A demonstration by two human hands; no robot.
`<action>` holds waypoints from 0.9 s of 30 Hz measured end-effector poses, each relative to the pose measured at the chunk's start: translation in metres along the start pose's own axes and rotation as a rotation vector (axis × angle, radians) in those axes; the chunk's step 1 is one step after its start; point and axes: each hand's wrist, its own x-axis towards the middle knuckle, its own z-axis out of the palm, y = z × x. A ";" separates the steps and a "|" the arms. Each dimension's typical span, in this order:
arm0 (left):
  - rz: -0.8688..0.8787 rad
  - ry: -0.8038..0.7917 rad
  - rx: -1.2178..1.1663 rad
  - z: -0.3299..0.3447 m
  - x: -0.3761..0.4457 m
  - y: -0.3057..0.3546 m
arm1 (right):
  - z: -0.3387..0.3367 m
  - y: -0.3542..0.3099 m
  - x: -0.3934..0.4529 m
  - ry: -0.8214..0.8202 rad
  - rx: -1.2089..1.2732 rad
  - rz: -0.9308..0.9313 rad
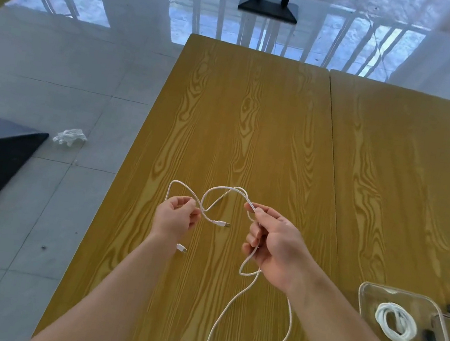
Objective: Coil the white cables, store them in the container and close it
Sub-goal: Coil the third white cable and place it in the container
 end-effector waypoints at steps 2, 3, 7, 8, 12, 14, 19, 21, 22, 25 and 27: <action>0.051 -0.041 -0.033 -0.007 -0.016 0.004 | 0.001 -0.004 -0.013 -0.025 0.009 -0.024; 0.069 -0.074 -0.042 -0.008 -0.023 0.006 | 0.001 -0.005 -0.017 -0.035 0.016 -0.030; 0.104 -0.222 -0.082 -0.006 -0.056 0.012 | 0.006 -0.010 -0.039 -0.051 0.045 -0.056; 0.112 -0.243 -0.089 -0.004 -0.063 0.012 | 0.007 -0.011 -0.044 -0.053 0.059 -0.061; 0.173 -0.210 -0.132 0.003 -0.085 0.006 | 0.011 -0.014 -0.065 -0.072 0.102 -0.087; 0.197 -0.155 -0.189 0.007 -0.094 0.005 | 0.013 -0.014 -0.077 -0.075 0.117 -0.101; 0.233 -0.166 -0.335 0.018 -0.116 0.014 | 0.015 -0.009 -0.101 -0.064 0.155 -0.136; 0.278 -0.179 -0.347 0.018 -0.125 0.020 | 0.013 -0.008 -0.108 -0.046 0.166 -0.157; 0.297 -0.195 -0.358 0.016 -0.130 0.024 | 0.011 -0.008 -0.113 -0.039 0.174 -0.171; 0.346 -0.279 -0.396 0.005 -0.143 0.033 | 0.005 -0.009 -0.124 -0.034 0.208 -0.217; 0.403 -0.317 -0.384 -0.002 -0.150 0.039 | 0.002 -0.010 -0.130 -0.029 0.215 -0.245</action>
